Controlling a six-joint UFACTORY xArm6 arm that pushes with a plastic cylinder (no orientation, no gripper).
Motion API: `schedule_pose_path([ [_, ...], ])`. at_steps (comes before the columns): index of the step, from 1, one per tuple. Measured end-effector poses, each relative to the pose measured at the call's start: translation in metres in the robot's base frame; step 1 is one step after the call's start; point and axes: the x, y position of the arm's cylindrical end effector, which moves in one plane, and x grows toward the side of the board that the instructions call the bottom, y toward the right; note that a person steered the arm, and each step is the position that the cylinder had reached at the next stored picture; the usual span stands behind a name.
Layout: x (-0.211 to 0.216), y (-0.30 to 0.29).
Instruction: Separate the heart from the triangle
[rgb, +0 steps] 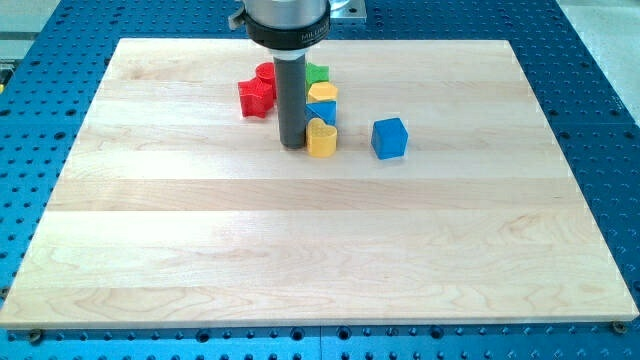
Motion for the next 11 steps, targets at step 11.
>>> schedule_pose_path([
  [11,-0.013,0.048],
])
